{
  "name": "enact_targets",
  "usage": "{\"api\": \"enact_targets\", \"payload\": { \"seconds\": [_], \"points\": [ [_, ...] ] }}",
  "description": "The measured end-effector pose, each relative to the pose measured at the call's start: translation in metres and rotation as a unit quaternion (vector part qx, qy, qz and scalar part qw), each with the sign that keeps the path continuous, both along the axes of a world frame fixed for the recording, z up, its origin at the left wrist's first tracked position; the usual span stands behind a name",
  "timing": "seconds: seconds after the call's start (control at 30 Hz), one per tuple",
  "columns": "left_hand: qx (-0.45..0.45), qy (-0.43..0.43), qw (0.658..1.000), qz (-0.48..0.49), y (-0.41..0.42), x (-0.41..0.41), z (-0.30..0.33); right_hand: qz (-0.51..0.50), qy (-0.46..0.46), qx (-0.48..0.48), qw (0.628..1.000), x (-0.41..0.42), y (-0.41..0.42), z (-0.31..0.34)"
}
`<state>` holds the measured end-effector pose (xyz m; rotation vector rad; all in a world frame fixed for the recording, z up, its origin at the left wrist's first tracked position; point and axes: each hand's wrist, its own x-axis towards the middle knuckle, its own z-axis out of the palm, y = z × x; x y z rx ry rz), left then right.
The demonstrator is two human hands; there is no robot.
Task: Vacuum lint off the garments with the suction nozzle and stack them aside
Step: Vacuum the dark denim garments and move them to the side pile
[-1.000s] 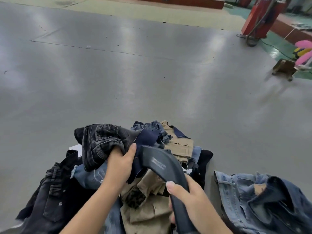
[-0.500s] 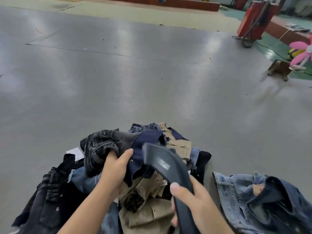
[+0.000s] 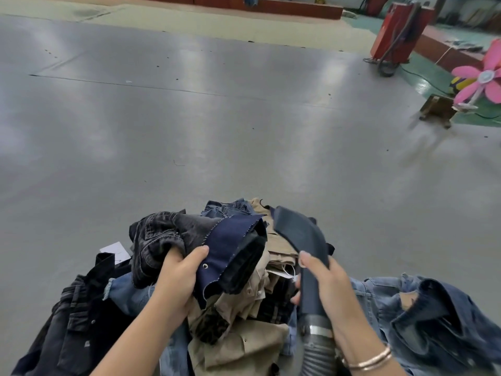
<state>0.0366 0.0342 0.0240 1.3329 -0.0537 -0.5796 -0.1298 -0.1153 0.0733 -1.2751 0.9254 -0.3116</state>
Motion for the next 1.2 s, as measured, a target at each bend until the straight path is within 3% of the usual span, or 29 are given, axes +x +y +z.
{"api": "enact_targets", "payload": {
  "seconds": [0.1, 0.23, 0.3, 0.87, 0.93, 1.07, 1.2],
  "points": [
    [0.008, 0.002, 1.000, 0.011, 0.002, 0.003, 0.002, 0.001, -0.019, 0.009, 1.000, -0.012, -0.002, 0.008],
    [0.006, 0.023, 1.000, 0.013, -0.001, -0.001, 0.003, 0.140, -0.027, 0.034, 0.989, -0.019, 0.037, 0.007],
    [0.005, 0.036, 0.999, 0.018, -0.002, -0.002, 0.004, 0.160, -0.004, 0.034, 0.986, -0.013, 0.052, 0.000],
    [0.007, 0.019, 1.000, -0.004, 0.004, -0.004, 0.007, -0.052, 0.002, 0.028, 0.998, -0.002, -0.019, -0.004],
    [0.010, 0.024, 1.000, 0.006, 0.004, -0.002, 0.007, -0.028, -0.023, 0.028, 0.999, -0.009, -0.014, 0.005],
    [0.012, 0.046, 0.999, 0.018, 0.000, -0.002, 0.008, 0.117, -0.044, 0.054, 0.991, -0.016, 0.029, 0.010],
    [0.002, 0.058, 0.998, 0.016, -0.001, -0.003, 0.009, 0.128, 0.009, 0.032, 0.991, -0.008, 0.054, -0.006]
  ]
}}
